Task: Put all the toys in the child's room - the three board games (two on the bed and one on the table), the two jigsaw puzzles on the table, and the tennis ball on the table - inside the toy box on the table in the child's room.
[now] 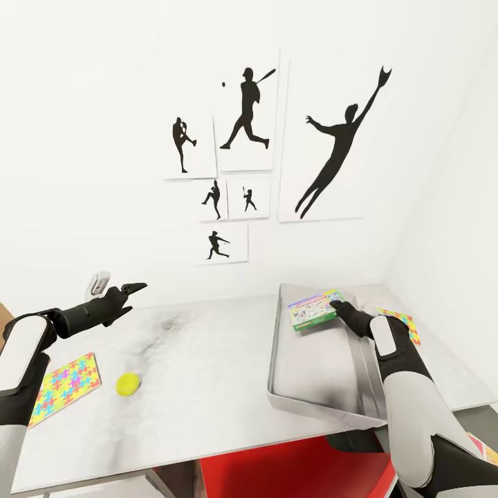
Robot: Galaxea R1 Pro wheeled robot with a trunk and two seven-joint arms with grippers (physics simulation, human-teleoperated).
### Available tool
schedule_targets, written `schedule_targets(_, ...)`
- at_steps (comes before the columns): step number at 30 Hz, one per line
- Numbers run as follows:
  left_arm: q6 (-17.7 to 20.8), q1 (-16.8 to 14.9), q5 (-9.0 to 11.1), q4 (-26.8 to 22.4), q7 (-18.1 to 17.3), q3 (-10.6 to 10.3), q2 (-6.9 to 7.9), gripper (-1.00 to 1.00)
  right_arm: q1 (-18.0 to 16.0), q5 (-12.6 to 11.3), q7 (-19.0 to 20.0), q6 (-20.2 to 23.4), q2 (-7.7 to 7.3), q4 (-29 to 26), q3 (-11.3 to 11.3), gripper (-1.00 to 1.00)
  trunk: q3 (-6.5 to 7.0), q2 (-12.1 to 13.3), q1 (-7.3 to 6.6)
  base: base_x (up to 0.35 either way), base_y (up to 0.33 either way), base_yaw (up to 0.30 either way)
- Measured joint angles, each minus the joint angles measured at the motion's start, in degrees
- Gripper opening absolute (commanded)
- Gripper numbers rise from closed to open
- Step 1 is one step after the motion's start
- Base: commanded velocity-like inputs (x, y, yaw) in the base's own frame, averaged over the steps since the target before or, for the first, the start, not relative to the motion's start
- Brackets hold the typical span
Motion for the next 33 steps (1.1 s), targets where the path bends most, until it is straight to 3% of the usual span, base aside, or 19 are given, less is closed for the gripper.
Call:
schedule_targets(13, 0.0, 0.0, 0.0, 0.0, 0.0, 0.0, 0.0, 1.0, 0.0, 0.1, -0.1, -3.8, 0.05, 0.0, 0.0, -1.0, -0.1, 0.0, 0.0, 0.0, 0.0, 0.0)
schedule_targets(33, 0.0, 0.0, 0.0, 0.0, 0.0, 0.0, 0.0, 1.0, 0.0, 0.1, -0.2, -4.3, 0.07, 0.0, 0.0, -1.0, -1.75, 0.0, 0.0, 0.0, 0.0, 0.0)
